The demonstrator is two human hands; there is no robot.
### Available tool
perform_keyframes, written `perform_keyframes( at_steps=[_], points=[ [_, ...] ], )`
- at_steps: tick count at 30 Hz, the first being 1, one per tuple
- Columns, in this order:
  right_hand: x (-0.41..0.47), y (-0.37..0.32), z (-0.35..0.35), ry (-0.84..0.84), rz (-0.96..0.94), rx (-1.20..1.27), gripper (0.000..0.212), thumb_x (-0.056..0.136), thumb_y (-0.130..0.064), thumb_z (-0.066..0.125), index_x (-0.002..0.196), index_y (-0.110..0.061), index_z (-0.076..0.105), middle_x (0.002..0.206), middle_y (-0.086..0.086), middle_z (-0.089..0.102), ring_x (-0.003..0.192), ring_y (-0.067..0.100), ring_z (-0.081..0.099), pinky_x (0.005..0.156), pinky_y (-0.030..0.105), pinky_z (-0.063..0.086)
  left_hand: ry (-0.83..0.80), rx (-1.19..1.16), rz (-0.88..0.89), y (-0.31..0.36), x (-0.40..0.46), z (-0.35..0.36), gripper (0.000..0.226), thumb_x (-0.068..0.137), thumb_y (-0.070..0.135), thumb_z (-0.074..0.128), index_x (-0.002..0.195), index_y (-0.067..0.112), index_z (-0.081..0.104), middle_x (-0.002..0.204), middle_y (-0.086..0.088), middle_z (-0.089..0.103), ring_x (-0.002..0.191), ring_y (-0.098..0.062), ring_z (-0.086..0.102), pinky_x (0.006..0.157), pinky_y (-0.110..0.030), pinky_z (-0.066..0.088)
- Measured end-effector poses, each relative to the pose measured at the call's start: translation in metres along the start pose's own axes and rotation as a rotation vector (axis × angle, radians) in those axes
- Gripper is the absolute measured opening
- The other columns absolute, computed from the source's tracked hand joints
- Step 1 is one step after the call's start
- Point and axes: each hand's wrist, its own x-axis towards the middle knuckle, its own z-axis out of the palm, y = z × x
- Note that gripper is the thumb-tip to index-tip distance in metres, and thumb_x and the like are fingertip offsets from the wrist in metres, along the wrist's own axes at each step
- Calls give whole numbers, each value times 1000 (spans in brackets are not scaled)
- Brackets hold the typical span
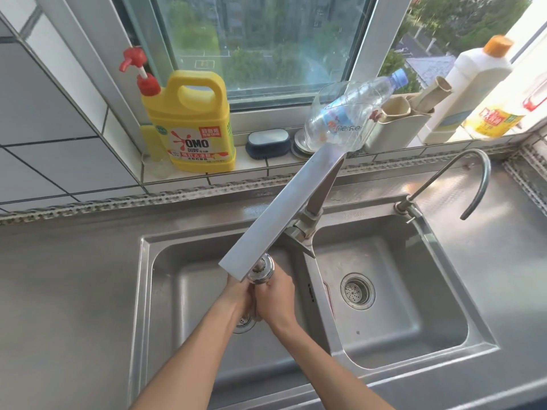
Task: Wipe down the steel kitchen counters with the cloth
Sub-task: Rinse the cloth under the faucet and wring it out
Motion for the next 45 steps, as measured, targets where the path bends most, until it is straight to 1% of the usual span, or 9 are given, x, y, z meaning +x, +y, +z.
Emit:
perform_keyframes(
  at_steps=[3, 8, 16, 23, 29, 33, 38, 43, 45],
  points=[
    [17, -2, -4, 24, 9, -47, 19, 87, -30, 51, 74, -17, 49, 76, 5, 68, 73, 35, 59, 64, 42, 47, -19, -64, 49, 1, -3, 10, 32, 44, 41, 72, 55, 24, 47, 54, 3, 45, 43, -12, 44, 50, -25, 38],
    [55, -10, -19, 129, 158, 30, 42, 100, -29, 52, 62, -18, 36, 62, -4, 45, 71, 26, 44, 67, 36, 34, 33, 60, 104, -9, -3, 22, 26, 72, 28, 76, 66, 20, 52, 66, -3, 51, 57, -14, 47, 50, -24, 36],
    [5, -6, -8, 39, -20, 35, 21, 78, -36, 56, 63, -51, 53, 60, -17, 57, 61, 10, 49, 54, 19, 37, -18, 60, 38, -1, -3, 3, 28, 76, 39, 65, 61, 25, 46, 55, -1, 46, 42, -18, 47, 53, -25, 39],
    [47, -8, -15, 116, 145, 83, 42, 98, -31, 56, 61, -18, 40, 60, -5, 47, 60, 18, 42, 65, 39, 38, -68, 65, 24, -4, -4, 11, 30, 86, 17, 72, 68, 17, 48, 55, 0, 48, 44, -10, 46, 42, -19, 36],
    [7, -1, -6, 61, 103, 138, 30, 87, -41, 51, 62, -27, 46, 56, -7, 59, 58, 9, 49, 60, 34, 40, -64, 225, 6, -4, -3, -1, 32, 70, 35, 52, 56, 21, 27, 45, -1, 27, 30, -13, 27, 48, -16, 31],
    [6, -1, -9, 26, 76, 49, 29, 91, -44, 48, 67, -26, 48, 67, 2, 69, 67, 28, 64, 65, 40, 49, -123, 212, 90, -3, -5, 4, 36, 65, 47, 64, 47, 24, 42, 49, -5, 39, 38, -19, 36, 48, -23, 32],
    [42, -5, -14, 143, 160, 9, 42, 104, -33, 48, 68, -13, 42, 73, 6, 57, 74, 29, 51, 70, 42, 41, -11, 84, 84, -21, 1, 14, 40, 96, 20, 71, 61, 23, 53, 50, 10, 54, 42, -4, 48, 36, -16, 34],
    [13, -8, -8, 53, 99, 33, 26, 91, -33, 53, 69, -19, 48, 72, 0, 65, 70, 26, 59, 64, 40, 46, -42, 105, 80, -1, -5, 2, 34, 55, 45, 73, 51, 26, 45, 46, 6, 43, 35, -6, 39, 39, -17, 31],
    [0, -10, -6, -11, 24, -37, 10, 75, -28, 48, 78, -20, 55, 77, 5, 72, 74, 33, 66, 63, 40, 52, -21, 76, -4, 6, -5, -4, 25, 65, 46, 70, 59, 29, 54, 56, 1, 50, 46, -13, 50, 48, -23, 41]
  ],
)
